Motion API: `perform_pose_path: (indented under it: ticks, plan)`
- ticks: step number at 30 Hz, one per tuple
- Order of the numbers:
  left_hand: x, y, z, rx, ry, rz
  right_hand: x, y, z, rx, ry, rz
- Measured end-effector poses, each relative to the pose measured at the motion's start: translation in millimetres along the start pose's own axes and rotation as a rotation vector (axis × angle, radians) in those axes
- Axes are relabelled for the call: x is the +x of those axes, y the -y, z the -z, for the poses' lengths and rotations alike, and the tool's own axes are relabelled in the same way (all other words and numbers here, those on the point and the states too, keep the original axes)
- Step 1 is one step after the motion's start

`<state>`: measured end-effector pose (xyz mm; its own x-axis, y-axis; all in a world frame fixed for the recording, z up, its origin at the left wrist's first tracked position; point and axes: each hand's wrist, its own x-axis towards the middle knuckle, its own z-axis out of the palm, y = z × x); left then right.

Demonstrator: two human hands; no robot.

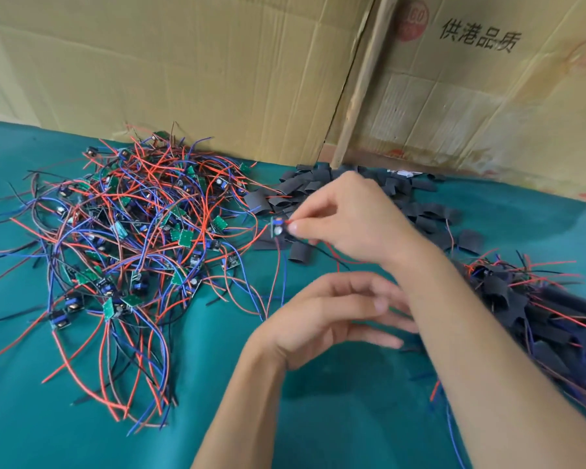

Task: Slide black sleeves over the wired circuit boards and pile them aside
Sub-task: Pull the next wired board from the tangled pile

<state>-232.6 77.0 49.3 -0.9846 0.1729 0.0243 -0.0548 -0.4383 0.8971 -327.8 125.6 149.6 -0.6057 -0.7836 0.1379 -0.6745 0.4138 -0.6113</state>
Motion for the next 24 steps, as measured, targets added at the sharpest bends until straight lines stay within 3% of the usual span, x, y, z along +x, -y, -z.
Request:
perform_pose_path:
  ticks: [2,3,9,11,13,16,20,24]
  plan:
    - [-8.1,-9.2,7.2,-0.077,0.159,-0.012,-4.2,-6.1,14.6,0.145,-0.065,0.003]
    - [-10.7,-14.3,7.3,-0.099,0.164,-0.012,-6.9,-9.3,22.1,0.235,-0.109,0.0]
    - [-7.7,-21.1,16.9,-0.274,-0.278,-0.077,-33.7,-32.1,50.8,0.488,-0.274,-0.095]
    - [-4.0,-16.8,17.1,-0.214,-0.346,-0.079,-42.7,-37.5,48.9,0.537,-0.284,-0.138]
    - [0.9,-11.5,13.2,-0.182,-0.306,-0.09,-50.7,-39.2,41.7,0.598,-0.263,-0.178]
    - [3.4,-12.3,4.1,-0.258,-0.255,-0.152,-63.5,-38.1,22.9,0.616,-0.229,-0.24]
    - [2.3,-11.5,10.1,-0.1,-0.409,-0.247,-81.7,-35.4,-2.3,0.539,-0.209,-0.295]
    - [1.3,-11.2,12.8,-0.03,-0.446,-0.223,-87.2,-32.7,-14.1,0.474,-0.142,-0.321]
